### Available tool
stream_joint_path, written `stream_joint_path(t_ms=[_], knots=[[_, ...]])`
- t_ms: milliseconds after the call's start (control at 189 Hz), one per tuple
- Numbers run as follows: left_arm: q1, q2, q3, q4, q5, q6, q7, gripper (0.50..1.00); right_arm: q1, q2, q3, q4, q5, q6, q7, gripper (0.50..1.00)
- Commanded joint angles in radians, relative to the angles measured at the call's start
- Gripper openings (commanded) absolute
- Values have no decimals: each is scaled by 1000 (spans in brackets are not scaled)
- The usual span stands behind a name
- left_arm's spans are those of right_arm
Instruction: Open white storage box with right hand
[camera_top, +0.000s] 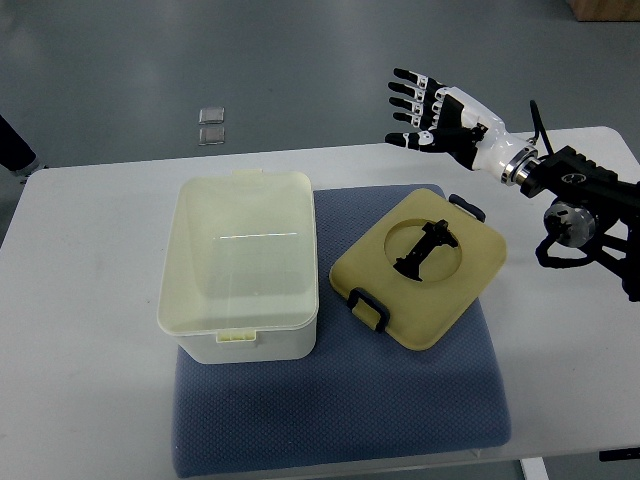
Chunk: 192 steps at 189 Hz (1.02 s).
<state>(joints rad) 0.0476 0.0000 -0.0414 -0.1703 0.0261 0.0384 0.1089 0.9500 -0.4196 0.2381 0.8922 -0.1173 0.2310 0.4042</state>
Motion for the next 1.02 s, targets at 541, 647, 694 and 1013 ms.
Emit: stream_joint_path(t_ms=[541, 647, 694, 1013], knots=[[0, 0, 0, 0, 0, 0, 0, 1000, -54, 48, 104, -58, 482, 91, -274, 944], [0, 0, 0, 0, 0, 0, 0, 1000, -63, 48, 104, -56, 481, 94, -274, 944], [0, 0, 0, 0, 0, 0, 0, 1000, -70, 48, 104, -56, 481, 99, -274, 944], [0, 0, 0, 0, 0, 0, 0, 1000, -114, 44, 106, -56, 478, 169, -275, 944]])
